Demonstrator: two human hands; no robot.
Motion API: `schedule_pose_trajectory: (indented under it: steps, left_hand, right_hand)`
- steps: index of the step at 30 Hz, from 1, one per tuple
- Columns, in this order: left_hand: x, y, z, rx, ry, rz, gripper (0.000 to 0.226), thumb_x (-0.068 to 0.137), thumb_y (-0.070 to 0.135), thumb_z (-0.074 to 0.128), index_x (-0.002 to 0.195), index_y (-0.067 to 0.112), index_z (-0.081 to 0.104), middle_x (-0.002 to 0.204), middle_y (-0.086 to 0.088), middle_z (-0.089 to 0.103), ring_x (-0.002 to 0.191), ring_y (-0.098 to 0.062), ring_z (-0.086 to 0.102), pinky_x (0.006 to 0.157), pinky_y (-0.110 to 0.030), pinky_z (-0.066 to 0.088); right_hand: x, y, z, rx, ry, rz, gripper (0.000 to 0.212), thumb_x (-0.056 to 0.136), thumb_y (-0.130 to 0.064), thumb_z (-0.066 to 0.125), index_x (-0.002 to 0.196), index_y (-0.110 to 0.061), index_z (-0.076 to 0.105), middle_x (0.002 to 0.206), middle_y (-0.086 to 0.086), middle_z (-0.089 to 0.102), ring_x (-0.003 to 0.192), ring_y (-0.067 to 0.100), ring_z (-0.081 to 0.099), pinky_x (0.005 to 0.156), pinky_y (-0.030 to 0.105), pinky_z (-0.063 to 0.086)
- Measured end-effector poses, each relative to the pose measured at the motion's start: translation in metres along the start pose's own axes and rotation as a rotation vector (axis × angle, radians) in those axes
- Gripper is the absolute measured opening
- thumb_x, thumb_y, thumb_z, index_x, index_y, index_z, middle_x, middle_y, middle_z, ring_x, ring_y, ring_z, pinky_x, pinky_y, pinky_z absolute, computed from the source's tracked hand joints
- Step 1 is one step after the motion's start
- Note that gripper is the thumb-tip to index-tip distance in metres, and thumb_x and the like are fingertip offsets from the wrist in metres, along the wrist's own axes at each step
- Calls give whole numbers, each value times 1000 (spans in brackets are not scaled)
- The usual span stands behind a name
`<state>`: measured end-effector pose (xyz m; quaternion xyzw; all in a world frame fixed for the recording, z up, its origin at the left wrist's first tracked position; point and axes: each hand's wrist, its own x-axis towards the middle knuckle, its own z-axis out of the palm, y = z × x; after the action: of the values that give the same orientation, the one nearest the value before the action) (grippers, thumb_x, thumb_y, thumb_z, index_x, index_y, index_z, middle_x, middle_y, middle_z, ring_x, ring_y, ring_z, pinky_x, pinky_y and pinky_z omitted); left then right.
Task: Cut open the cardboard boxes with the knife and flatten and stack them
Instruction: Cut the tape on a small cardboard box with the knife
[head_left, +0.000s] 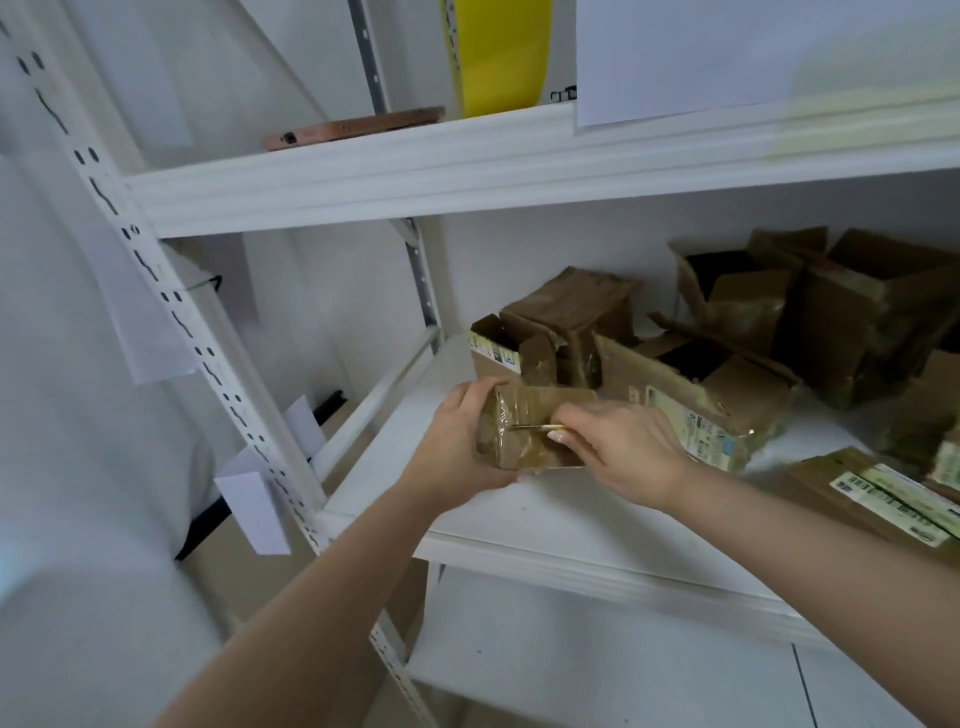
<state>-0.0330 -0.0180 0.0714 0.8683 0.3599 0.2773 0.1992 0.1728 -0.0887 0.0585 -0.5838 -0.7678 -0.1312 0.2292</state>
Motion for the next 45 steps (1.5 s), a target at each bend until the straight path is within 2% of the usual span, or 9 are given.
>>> schedule_pose_trajectory:
  steps: [7,10,13,24,29,31,36,41,45]
  left_hand:
    - [2,5,2,11,-9,20,97,56,25,90,138,30,37,128,9,41,117,-10,43,99,-24,38]
    - [2,3,1,28,-9,28,94,56,26,90,136,27,40,125,11,42,114,-6,41,94,-14,34]
    - [2,-2,1,40,-17,14,92,56,26,90,134,28,41,127,8,45,107,-2,41,84,0,30]
    - [-6,-15,2,4,-31,1,87,56,25,88,130,29,43,122,9,48,104,2,43,81,3,30]
    - [-10,-23,-4,-4,-23,0,86,57,21,88,130,29,43,124,10,47,110,-5,44,85,-2,32]
    - [-13,-29,-10,1,-26,8,85,57,19,88,128,31,43,123,12,46,113,-7,45,88,-4,32]
    - [-18,-50,-21,-73,-27,-32,87,51,28,86,127,31,44,122,11,49,117,-11,48,89,-41,54]
    - [-21,-62,-26,-116,-34,-74,87,51,29,85,126,34,41,125,12,49,121,-10,48,84,-43,57]
    - [-24,-66,-25,-126,-27,-85,87,52,29,87,125,36,41,123,15,50,119,-8,49,85,-44,56]
  right_hand:
    - [3,-2,-2,-40,62,-17,40,94,-46,21,90,-24,54,74,-6,63,62,27,59,43,28,41]
    - [4,-6,-5,-140,47,-38,12,87,-30,55,79,-20,56,60,-4,57,46,25,54,36,18,28]
    - [8,-11,-7,-234,-51,-31,27,59,-13,82,71,-19,59,52,-3,52,37,24,48,47,11,3]
    - [8,-11,8,-342,-93,-38,36,46,-13,85,68,-21,58,46,-3,49,32,21,46,53,14,-5]
    - [0,2,1,-465,-309,30,26,88,-12,51,112,-20,50,86,0,62,67,25,58,43,24,15]
    - [-13,16,-2,-493,-385,109,31,90,-8,44,118,-19,42,85,-1,54,70,26,55,43,26,20]
    - [-31,43,0,-484,-468,271,27,91,-11,41,117,-21,42,92,0,61,75,26,57,43,25,22]
    - [-27,41,3,-167,-284,462,25,101,-39,28,105,-22,47,83,2,60,74,26,56,52,27,33]
    - [-11,18,7,300,-189,548,24,98,-38,42,88,-20,53,84,5,61,78,27,58,63,33,42]
